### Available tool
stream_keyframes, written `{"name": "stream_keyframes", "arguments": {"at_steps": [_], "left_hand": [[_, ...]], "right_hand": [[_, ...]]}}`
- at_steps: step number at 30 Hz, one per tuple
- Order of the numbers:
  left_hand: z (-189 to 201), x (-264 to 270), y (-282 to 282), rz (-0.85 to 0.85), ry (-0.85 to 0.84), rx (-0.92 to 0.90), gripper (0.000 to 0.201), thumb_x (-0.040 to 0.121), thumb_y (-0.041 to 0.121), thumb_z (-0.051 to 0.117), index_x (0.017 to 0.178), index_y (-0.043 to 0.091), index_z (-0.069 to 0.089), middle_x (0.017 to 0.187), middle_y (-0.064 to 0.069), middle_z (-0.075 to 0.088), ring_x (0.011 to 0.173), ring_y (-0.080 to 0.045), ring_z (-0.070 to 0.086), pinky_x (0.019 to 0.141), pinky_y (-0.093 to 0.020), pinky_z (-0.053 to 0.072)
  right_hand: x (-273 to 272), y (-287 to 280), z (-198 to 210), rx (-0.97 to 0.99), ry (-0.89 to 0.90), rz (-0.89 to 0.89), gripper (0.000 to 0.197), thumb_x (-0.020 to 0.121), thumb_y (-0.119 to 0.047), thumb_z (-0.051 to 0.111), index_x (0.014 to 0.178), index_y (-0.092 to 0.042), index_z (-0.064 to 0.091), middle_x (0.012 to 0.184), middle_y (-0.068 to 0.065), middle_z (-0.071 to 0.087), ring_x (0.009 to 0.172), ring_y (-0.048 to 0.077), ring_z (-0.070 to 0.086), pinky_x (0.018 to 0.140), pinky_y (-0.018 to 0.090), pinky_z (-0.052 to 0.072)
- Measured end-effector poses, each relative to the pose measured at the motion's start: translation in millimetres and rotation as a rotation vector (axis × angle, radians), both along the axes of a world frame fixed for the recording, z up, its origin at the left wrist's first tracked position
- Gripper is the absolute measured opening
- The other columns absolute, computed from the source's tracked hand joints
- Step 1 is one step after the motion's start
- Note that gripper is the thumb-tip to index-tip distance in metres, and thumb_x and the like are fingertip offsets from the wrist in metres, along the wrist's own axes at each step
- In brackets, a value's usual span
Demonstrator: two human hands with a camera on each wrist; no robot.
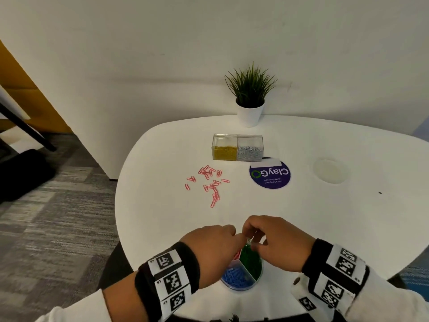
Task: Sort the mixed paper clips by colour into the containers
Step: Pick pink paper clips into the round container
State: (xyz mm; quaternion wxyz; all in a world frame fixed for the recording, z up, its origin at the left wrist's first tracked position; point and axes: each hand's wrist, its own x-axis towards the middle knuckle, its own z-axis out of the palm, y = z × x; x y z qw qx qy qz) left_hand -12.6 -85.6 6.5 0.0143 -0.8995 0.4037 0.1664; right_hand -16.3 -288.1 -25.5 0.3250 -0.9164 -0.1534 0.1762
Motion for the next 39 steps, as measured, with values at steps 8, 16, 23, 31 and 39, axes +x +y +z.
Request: {"name": "stream_keyframes", "arguments": {"at_steps": [8,16,23,31,39], "left_hand": [[-5,2,3,-0.036,-0.033,-0.022,0.025,0.092,0.016,0.059,0.113,0.019,0.046,0.1,-0.005,0.047,0.077,-0.021,0.048,0.064,-0.04,0.052],[-23,-1,12,-0.005,-0.051,-0.266,0.02,0.087,0.017,0.054,0.101,0.021,0.04,0.098,0.002,0.043,0.079,-0.014,0.034,0.061,-0.032,0.037],[-33,15,24,0.024,-0.063,-0.329,0.025,0.092,0.021,0.052,0.117,0.024,0.05,0.106,0.004,0.052,0.089,-0.016,0.049,0.072,-0.034,0.05],[-44,143,78,0.468,-0.106,-0.073,0.065,0.088,0.001,0.044,0.148,0.022,0.036,0.141,0.0,0.04,0.125,-0.023,0.043,0.101,-0.035,0.044],[-63,186,88,0.318,-0.114,-0.038,0.044,0.099,0.021,0.048,0.141,0.031,0.05,0.148,0.008,0.044,0.13,-0.024,0.047,0.104,-0.034,0.042]], "right_hand": [[0,-6,1,0.071,0.093,-0.034,0.019,0.084,-0.023,0.071,0.095,-0.036,0.062,0.094,-0.015,0.068,0.092,-0.001,0.063,0.075,0.013,0.05],[8,-1,1,0.219,0.192,-0.101,0.004,0.089,-0.025,0.069,0.092,-0.024,0.067,0.084,-0.005,0.071,0.078,0.014,0.068,0.07,0.027,0.059],[93,4,-1,-0.045,-0.013,-0.088,0.008,0.094,-0.026,0.061,0.089,-0.032,0.064,0.088,-0.014,0.067,0.079,0.004,0.061,0.072,0.021,0.047],[192,44,-23,-0.35,-0.239,0.121,0.038,0.097,-0.015,0.05,0.128,-0.033,0.062,0.134,-0.007,0.055,0.124,0.019,0.051,0.106,0.036,0.041],[206,45,-35,-0.465,-0.224,0.094,0.013,0.097,-0.023,0.054,0.099,-0.025,0.067,0.1,-0.003,0.057,0.099,0.023,0.059,0.078,0.033,0.048]]}}
